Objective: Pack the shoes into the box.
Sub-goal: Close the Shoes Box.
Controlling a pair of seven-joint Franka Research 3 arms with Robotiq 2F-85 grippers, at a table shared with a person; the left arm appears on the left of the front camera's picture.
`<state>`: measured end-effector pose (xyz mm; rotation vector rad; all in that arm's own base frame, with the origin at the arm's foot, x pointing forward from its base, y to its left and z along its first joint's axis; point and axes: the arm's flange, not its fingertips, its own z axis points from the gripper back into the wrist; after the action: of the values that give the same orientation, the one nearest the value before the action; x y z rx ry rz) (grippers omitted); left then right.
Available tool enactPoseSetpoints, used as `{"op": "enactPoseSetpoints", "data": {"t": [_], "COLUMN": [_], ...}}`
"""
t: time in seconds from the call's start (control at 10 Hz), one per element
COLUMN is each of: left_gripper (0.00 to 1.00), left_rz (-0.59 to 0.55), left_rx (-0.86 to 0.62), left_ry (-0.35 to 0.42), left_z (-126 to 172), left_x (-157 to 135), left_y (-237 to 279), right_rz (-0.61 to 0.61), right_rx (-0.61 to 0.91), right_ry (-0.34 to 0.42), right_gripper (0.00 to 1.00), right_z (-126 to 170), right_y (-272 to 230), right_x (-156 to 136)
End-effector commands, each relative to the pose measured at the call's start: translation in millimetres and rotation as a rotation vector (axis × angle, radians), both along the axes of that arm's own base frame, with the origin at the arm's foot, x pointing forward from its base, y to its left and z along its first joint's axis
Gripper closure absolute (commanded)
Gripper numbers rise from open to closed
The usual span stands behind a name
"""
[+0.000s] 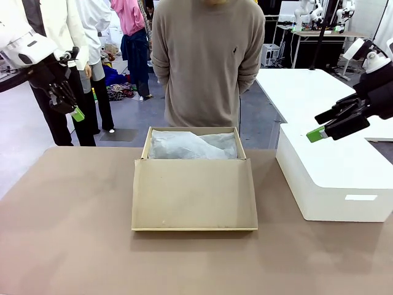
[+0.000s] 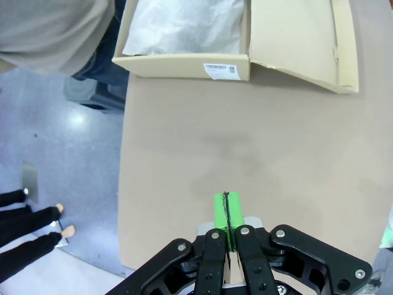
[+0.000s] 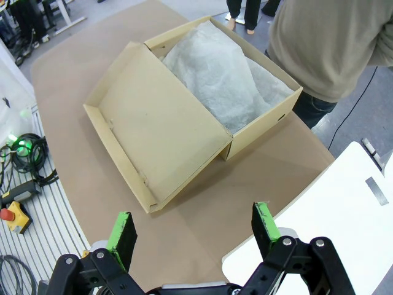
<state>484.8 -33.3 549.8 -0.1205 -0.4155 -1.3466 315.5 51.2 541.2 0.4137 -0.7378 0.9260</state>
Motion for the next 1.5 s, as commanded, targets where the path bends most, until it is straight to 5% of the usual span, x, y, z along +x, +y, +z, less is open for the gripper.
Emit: {"op": "enactPoseSetpoints", "data": {"t": [0.0, 0.3, 0.6, 0.9, 1.4], "left_gripper": [1.0, 1.0, 1.0, 1.0, 1.0], "left_rz": [0.086, 0.432, 0.604, 0.643, 0.649], "left_rx": [-0.04, -0.086, -0.199, -0.287, -0.288], "left_ry": [0.007, 0.091, 0.235, 0.349, 0.39], "left_z": [-2.5, -20.7, -50.8, -85.9, -94.4], "left_x": [0.9, 0.4, -7.1, -17.1, -18.4], "left_y": [-2.6, -6.0, -9.2, -13.1, -18.1], "right_rz": [0.014, 0.014, 0.014, 0.014, 0.014], "right_rx": [0.018, 0.018, 0.018, 0.018, 0.018], "right_ry": [-0.006, -0.006, -0.006, -0.006, -0.006], "right_gripper": [0.0, 0.0, 0.0, 0.0, 0.0], "right_z": [-0.1, -0.1, -0.1, -0.1, -0.1], "right_y": [0.5, 0.5, 0.5, 0.5, 0.5], "right_x": [2.0, 2.0, 2.0, 2.0, 2.0]}}
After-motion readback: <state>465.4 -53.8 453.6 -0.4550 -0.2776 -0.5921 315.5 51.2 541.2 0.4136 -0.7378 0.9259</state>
